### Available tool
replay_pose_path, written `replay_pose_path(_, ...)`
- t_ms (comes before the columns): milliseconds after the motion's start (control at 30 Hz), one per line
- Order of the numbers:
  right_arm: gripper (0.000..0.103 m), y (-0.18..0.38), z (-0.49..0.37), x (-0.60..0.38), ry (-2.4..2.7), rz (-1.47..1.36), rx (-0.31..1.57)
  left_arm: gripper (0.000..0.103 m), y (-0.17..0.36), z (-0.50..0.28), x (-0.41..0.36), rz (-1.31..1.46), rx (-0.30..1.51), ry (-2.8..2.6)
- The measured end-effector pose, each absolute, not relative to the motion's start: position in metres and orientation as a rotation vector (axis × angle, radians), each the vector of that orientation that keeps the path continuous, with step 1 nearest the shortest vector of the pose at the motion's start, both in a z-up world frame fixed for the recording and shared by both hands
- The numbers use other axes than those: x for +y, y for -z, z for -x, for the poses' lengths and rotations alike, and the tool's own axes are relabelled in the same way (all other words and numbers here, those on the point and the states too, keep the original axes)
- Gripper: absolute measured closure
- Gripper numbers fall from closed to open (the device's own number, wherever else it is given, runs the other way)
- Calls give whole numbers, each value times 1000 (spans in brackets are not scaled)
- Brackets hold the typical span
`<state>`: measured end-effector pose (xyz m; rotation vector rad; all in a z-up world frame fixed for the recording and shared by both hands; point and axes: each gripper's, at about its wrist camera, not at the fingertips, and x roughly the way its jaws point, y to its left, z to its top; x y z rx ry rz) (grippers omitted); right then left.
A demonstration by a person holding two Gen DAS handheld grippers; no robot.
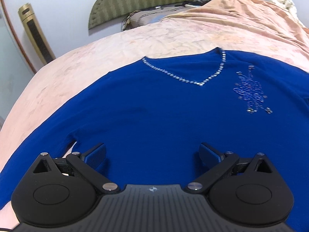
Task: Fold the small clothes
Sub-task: 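Grasp the cuff of the sleeve nearest the right tool with the right tool, then fold the held sleeve across the sweater body and open the right tool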
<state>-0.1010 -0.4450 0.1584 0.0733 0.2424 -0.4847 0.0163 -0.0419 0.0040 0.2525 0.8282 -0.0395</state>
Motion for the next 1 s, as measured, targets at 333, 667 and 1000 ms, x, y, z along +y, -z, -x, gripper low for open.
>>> replay_pose_path(333, 93, -134, 77, -493, 629, -164, 206, 0, -6, -16, -35, -251, 823, 41)
replay_pose_path(667, 93, -124, -41, -306, 168, -85, 249, 0, -14, -6, -8, -249, 779, 7)
replay_pose_path(1000, 93, -69, -138, -68, -336, -40, 417, 0, -4, -9, 55, -209, 816, -117)
